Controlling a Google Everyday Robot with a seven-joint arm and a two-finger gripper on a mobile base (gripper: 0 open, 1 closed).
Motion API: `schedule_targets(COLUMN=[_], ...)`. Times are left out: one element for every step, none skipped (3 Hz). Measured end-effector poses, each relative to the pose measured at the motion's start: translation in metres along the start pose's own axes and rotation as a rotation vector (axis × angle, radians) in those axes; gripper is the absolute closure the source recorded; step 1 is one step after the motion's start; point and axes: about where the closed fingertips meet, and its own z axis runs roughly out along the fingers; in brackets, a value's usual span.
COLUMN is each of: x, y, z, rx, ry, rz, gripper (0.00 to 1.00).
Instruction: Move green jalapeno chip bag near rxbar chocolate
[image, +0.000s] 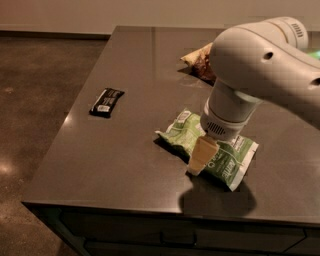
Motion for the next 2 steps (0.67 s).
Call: schedule_targets(x=[-0.004, -0.015], y=[-0.001, -0.004], z=[-0.004, -0.013], rx=[-0.005, -0.019], ry=[-0.011, -0.03], rz=[-0.004, -0.014], gripper=[0.38, 0.62])
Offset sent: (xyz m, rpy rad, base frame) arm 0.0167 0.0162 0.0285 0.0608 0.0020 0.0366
